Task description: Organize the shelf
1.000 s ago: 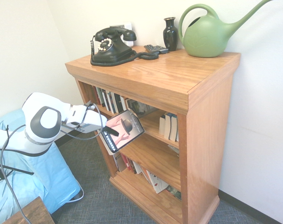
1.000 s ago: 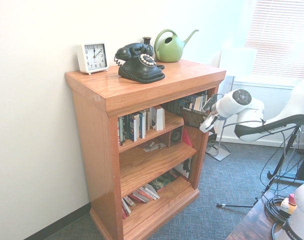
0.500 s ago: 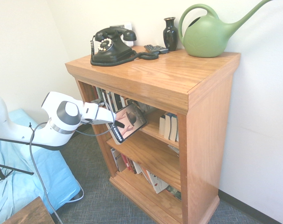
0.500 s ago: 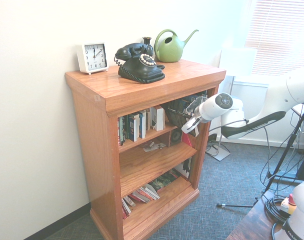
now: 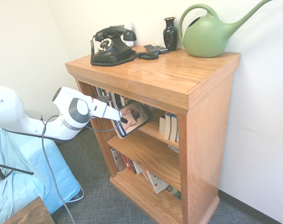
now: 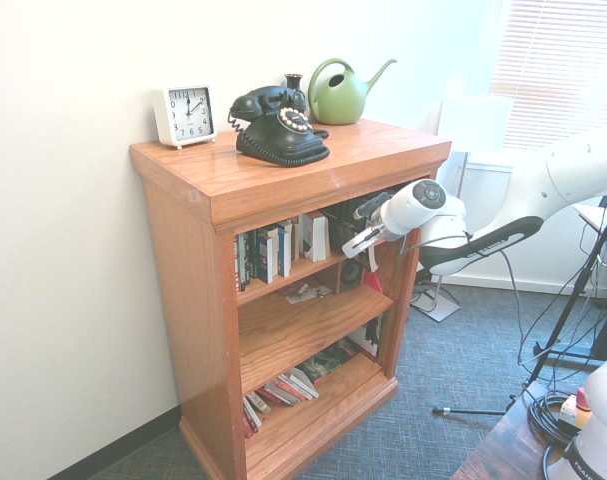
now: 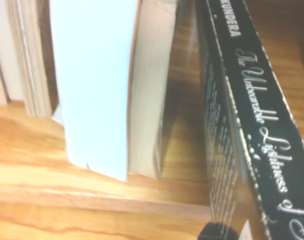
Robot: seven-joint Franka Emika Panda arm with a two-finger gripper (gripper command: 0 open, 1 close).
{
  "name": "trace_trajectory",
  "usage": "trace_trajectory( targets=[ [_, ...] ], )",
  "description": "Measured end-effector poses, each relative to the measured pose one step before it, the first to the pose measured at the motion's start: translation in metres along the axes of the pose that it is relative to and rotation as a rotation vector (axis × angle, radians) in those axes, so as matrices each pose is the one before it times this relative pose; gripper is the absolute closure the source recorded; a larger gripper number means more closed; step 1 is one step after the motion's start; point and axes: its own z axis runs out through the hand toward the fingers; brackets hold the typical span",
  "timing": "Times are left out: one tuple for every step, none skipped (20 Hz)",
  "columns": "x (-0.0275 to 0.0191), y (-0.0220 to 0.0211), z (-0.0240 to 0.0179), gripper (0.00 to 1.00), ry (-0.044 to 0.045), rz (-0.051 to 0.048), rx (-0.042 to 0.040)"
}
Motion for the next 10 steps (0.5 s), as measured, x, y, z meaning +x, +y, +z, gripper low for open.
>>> trace_trajectory(
  targets=[
    [0.00121,-0.00035,-0.00004,1.00,-0.00439,0.00895,0.00628],
    [0.00146,-0.00028,-0.00026,1.00,-0.00320,0.00610,0.00443],
    [0.00228,-0.00047,-0.00054,1.00,-0.00331,0.00418,0.00506],
    [0.00234,-0.00050,-0.00059,1.00,-0.00288,0.00297,0.00448],
    [0.00256,-0.00062,-0.00066,1.00,-0.00238,0.00173,0.00398],
    [0.00230,-0.00057,-0.00062,1.00,-0.00223,0.00108,0.00363],
    [0.00228,-0.00042,-0.00053,1.00,-0.00187,0.00036,0.00202],
    [0.00230,-0.00032,-0.00042,1.00,-0.00166,-0.00046,0.00171],
    [0.00216,-0.00008,-0.00035,1.00,-0.00024,-0.00119,0.00123],
    [0.00208,0.00011,-0.00033,1.00,0.00136,-0.00132,0.00073]
  ],
)
